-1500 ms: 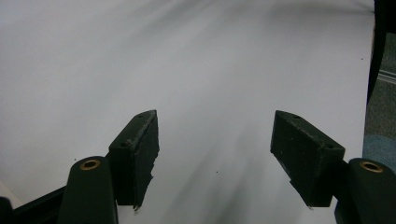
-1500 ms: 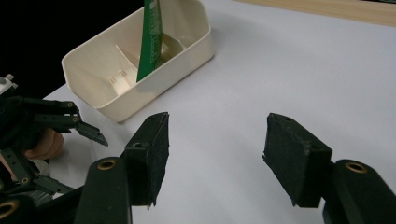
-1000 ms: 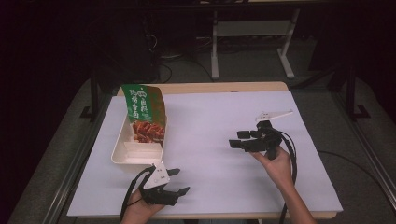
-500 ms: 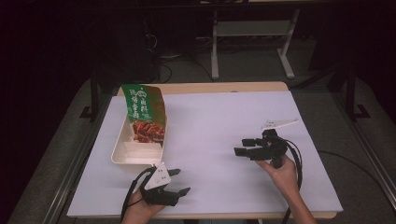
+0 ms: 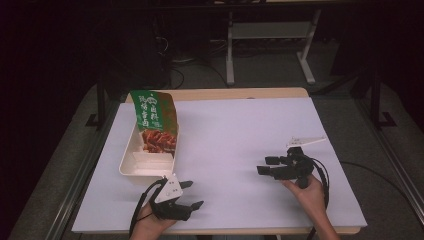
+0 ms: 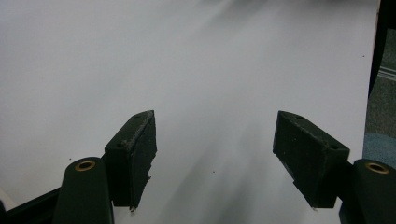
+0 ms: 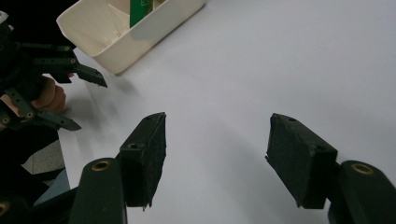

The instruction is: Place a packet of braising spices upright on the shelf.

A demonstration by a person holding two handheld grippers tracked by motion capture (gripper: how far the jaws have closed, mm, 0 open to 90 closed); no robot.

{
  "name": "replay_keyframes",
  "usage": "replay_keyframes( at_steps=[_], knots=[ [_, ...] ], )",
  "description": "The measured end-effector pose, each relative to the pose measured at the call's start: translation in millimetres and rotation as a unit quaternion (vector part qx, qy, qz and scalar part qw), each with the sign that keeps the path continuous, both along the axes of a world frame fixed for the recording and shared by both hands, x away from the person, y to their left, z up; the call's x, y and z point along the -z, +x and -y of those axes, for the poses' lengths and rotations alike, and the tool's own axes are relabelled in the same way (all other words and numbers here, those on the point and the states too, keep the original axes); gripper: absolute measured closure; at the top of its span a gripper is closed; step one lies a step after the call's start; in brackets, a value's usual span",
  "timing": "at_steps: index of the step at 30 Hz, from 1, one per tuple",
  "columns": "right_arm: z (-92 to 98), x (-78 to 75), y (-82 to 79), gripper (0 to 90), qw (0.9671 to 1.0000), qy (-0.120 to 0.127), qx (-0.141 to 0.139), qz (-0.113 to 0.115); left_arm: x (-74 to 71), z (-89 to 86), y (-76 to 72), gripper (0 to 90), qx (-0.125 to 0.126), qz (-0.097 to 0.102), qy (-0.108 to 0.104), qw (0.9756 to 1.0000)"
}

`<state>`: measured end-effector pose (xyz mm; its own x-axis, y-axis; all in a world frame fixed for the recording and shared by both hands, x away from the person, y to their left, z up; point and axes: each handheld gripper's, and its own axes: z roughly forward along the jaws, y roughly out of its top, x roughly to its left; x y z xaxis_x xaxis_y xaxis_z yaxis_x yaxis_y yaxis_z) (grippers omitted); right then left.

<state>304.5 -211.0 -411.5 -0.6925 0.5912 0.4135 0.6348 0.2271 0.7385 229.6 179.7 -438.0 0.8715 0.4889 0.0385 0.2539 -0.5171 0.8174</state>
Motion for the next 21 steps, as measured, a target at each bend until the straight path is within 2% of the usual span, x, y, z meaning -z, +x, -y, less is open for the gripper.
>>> replay_keyframes(
  at_steps=[14, 21],
  knots=[
    [16.0, 16.2, -17.8, 35.5, 0.9999, 0.002, 0.007, -0.013, 0.7, 1.0, -0.8, 29.6, 0.001, 0.000, 0.002, 1.0000],
    [17.8, 21.3, -25.8, 35.0, 0.9999, -0.006, 0.010, -0.004, 1.2, 0.9, -1.0, 29.5, 0.000, -0.003, 0.003, 1.0000]
  ],
)
